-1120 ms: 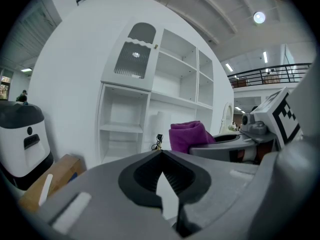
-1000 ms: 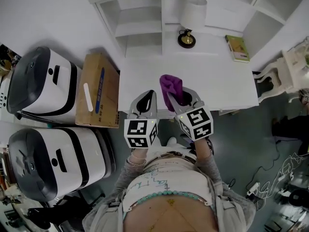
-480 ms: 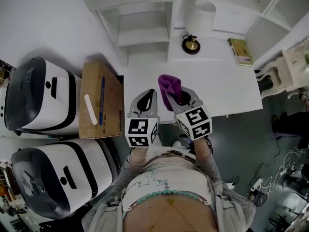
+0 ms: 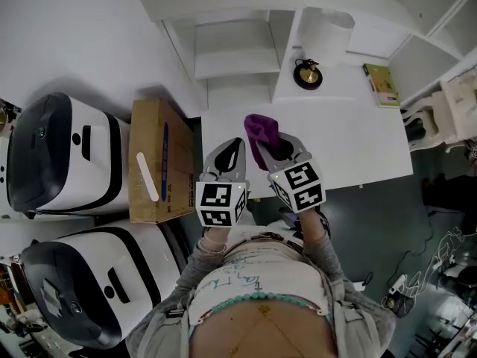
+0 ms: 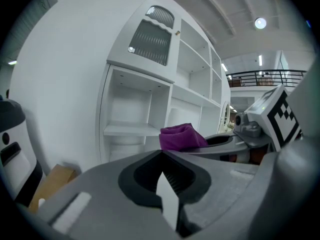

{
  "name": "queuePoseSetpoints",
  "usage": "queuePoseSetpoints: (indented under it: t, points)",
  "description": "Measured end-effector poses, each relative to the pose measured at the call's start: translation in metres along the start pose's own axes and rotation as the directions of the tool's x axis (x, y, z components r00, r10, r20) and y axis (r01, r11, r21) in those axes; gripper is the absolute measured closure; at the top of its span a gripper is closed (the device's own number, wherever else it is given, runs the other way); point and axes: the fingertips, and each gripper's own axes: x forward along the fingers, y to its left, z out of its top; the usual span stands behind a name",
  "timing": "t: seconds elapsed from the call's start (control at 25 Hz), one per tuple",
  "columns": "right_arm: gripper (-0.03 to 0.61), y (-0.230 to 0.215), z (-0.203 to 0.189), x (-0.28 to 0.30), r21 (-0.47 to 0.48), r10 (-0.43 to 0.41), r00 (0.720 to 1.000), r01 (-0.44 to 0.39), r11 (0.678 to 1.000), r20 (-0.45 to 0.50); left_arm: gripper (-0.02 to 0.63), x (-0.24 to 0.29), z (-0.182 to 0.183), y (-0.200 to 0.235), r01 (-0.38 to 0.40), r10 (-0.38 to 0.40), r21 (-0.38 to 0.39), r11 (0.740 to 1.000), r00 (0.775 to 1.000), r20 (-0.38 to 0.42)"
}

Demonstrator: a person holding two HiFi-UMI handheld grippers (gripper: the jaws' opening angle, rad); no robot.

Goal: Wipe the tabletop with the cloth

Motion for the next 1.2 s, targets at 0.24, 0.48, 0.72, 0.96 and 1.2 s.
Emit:
queuePoseSetpoints:
  t: [0.24,0.48,0.72,0.96,1.2]
  points:
    - [0.494,0.011,-0.004,0.038,0.001,0.014,0.999,-0.014,1.000,-0.041,0.609,0.001,-0.010,0.030,0.002,-0.002,-0.013,1.000,1.000,-0.024]
    - [0.494,0.026,-0.013,0.077,-0.006,0.031,0.995,-0.032,0.999,-0.092,0.609,-0.008,-0.017,0.059,-0.017,0.017,-0.009,1.000,1.000,-0.021]
    - [0.494,0.037,-0.020,0.112,-0.012,0.044,0.990,-0.046,0.999,-0.134,0.609,-0.020,-0.020,0.083,-0.047,0.047,-0.028,0.998,0.999,-0.003]
    - [0.494,0.043,-0.030,0.144,-0.023,0.054,0.981,-0.060,0.998,-0.185,0.609,-0.031,-0.032,0.099,-0.081,0.080,-0.053,0.995,0.996,-0.030]
    - [0.492,0.050,-0.045,0.172,-0.032,0.082,0.967,-0.092,0.995,-0.243,0.609,-0.044,-0.040,0.115,-0.144,0.141,-0.080,0.986,0.989,-0.042]
